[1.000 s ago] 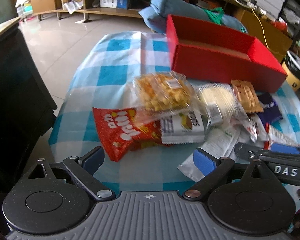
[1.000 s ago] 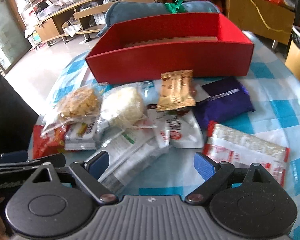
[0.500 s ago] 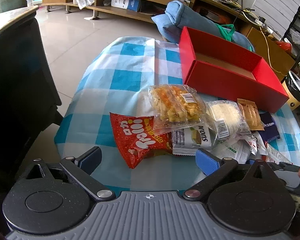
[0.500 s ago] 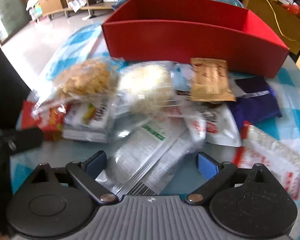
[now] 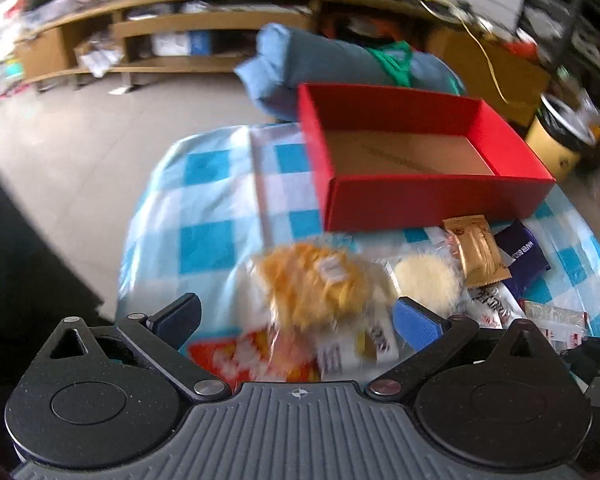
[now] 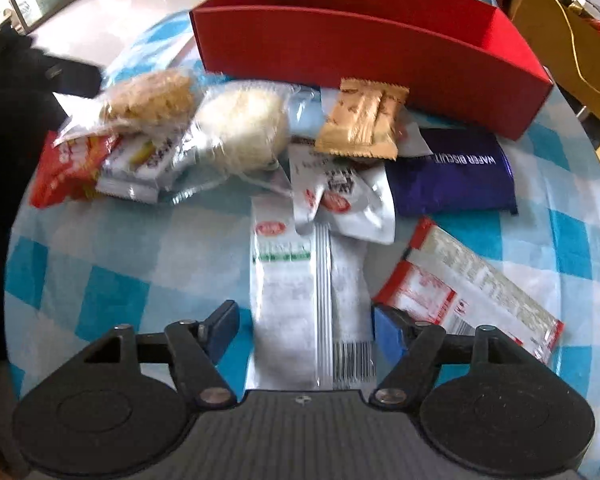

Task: Organize snacks
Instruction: 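Close left tool on yellow crisp bag while right tool grasps white green-print sachet, then carry yellow crisp bag with left tool into red box while right carries sachet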

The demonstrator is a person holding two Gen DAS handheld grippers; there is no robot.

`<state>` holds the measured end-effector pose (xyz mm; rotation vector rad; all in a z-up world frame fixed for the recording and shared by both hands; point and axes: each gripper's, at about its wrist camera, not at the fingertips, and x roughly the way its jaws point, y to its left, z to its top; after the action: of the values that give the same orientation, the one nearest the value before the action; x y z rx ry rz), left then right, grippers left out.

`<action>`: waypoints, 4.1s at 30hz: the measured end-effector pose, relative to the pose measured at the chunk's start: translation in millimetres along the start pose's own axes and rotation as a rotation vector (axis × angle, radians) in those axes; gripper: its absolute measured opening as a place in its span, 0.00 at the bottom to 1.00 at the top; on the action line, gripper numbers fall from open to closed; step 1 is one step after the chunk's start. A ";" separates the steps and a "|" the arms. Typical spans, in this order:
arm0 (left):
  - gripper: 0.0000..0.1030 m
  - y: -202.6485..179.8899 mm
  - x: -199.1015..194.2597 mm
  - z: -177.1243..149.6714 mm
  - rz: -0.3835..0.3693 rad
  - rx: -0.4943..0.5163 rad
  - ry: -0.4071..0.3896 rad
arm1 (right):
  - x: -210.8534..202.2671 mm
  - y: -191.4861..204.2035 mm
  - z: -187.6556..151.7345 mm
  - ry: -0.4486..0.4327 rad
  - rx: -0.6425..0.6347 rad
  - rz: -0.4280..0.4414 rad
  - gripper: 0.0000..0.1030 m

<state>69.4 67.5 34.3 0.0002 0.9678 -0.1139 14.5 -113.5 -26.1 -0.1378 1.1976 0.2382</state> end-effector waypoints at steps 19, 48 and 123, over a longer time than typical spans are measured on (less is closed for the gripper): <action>0.94 5.1 112.5 16.9 0.118 -0.192 0.307 | 24.8 10.2 19.1 -0.034 -0.071 0.008 0.78; 0.76 -12.8 19.0 -18.0 -0.093 -0.215 0.196 | -60.3 -27.8 -21.8 -0.176 0.156 0.123 0.38; 0.76 -93.5 73.0 118.8 -0.029 -0.089 -0.034 | -45.1 -123.0 168.0 -0.382 0.369 0.192 0.36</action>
<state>198.9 -38.5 46.5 -0.0972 0.9383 -0.0978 182.2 -198.5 74.1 0.3341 0.8551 0.1964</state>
